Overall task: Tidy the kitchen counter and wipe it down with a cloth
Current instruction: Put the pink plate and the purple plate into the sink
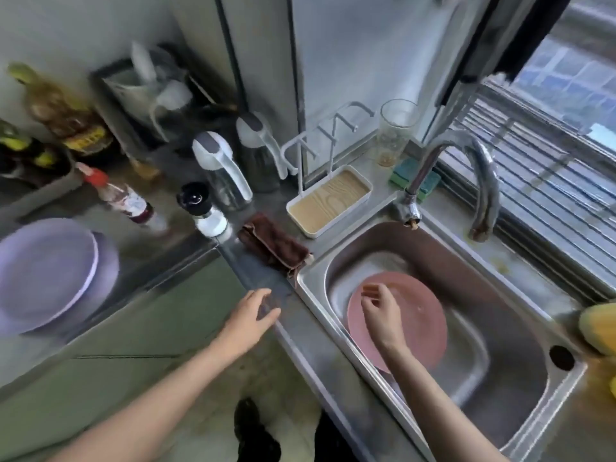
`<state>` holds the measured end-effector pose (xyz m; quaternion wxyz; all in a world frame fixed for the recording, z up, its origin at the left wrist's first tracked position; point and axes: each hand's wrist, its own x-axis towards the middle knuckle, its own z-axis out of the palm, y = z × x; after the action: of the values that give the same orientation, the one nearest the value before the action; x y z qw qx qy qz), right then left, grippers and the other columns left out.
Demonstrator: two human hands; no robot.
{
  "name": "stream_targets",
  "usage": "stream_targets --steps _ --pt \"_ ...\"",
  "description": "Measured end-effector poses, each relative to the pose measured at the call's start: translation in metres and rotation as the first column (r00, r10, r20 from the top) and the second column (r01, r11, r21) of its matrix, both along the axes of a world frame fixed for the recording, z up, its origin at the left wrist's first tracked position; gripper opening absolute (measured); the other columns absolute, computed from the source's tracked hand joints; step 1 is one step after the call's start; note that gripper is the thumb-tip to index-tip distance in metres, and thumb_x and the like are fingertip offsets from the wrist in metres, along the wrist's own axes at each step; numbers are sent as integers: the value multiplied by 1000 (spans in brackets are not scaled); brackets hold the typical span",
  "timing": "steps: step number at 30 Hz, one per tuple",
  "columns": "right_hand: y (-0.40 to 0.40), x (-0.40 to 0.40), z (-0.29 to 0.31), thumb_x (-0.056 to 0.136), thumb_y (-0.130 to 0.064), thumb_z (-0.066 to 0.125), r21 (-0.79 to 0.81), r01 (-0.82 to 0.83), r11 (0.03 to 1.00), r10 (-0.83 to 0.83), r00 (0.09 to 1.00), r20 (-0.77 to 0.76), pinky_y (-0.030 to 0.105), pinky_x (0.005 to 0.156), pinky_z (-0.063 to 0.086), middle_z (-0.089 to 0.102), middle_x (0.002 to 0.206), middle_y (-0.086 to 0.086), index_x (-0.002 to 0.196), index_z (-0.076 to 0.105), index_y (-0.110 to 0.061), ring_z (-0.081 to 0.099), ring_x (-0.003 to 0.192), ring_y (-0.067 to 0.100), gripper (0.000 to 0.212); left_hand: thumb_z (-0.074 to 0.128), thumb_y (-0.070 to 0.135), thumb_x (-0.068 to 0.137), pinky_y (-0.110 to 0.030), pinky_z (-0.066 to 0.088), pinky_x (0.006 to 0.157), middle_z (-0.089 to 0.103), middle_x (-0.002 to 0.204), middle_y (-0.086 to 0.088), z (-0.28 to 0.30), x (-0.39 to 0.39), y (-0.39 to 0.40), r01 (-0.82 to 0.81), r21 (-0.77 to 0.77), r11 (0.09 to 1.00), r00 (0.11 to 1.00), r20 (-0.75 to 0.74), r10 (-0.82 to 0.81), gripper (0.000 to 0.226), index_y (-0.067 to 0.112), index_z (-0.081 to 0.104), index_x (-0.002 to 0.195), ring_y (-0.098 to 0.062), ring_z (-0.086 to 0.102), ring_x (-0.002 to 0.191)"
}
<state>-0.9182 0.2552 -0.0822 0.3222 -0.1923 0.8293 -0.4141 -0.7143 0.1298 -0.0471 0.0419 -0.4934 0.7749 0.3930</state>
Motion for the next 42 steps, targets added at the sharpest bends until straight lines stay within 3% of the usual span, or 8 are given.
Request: stream_targets --steps 6,10,12,16,22,30,36,42 --pt "-116 105 52 82 -9 55 -192 -295 936 302 953 7 33 72 46 65 83 2 80 58 -22 60 79 22 14 61 16 88 -28 42 79 61 105 -13 17 132 -80 -566 21 824 810 -172 560 21 2 57 104 -20 56 86" --pt "-168 183 50 82 -10 57 -174 -436 883 450 891 51 32 65 41 62 76 0 72 53 -21 53 71 16 16 53 20 92 -16 44 40 60 81 -15 26 241 -133 -922 201 331 280 -243 929 23 -2 59 96 -11 59 47" --pt "-187 213 48 82 -11 56 -166 -486 858 500 864 55 33 65 40 57 70 -4 71 52 -18 50 69 15 14 46 29 95 -27 54 61 62 92 -16 21 285 -148 -890 444 105 54 -125 991 41 -1 49 122 -19 68 70" --pt "-207 258 38 82 -3 58 -174 -464 869 490 858 155 25 60 41 58 73 -1 78 56 -18 50 69 16 15 46 28 96 -43 43 94 52 126 -25 2 337 -168 -758 650 -51 -57 13 998 48 3 35 136 -37 53 120" --pt "-209 285 19 81 -2 56 -46 -458 888 457 866 204 26 62 44 66 91 9 91 57 -18 61 74 21 19 37 17 100 -37 42 88 56 89 -18 -48 353 -179 -675 737 -35 -67 -15 998 39 -1 36 134 -32 59 88" --pt "-199 292 20 81 0 51 32 -422 906 409 892 193 24 54 42 65 90 11 78 50 -23 58 68 20 23 35 -8 86 -25 58 63 59 83 -16 -57 358 -188 -638 769 39 -130 -157 979 27 2 49 107 -25 62 73" --pt "-213 294 36 89 -21 54 -48 -406 912 408 894 185 31 70 47 65 94 6 95 53 -20 61 76 19 7 49 5 93 -38 52 75 56 114 -21 -34 370 -182 -674 660 332 163 -305 938 45 10 32 134 -28 64 78" --pt "-220 304 63 94 -43 46 -241 -185 953 251 925 284 42 89 49 57 104 -10 130 33 -19 61 99 19 45 55 13 91 -27 57 55 62 108 -14 8 360 -177 -508 614 604 574 -282 769 63 18 22 144 -22 65 72"
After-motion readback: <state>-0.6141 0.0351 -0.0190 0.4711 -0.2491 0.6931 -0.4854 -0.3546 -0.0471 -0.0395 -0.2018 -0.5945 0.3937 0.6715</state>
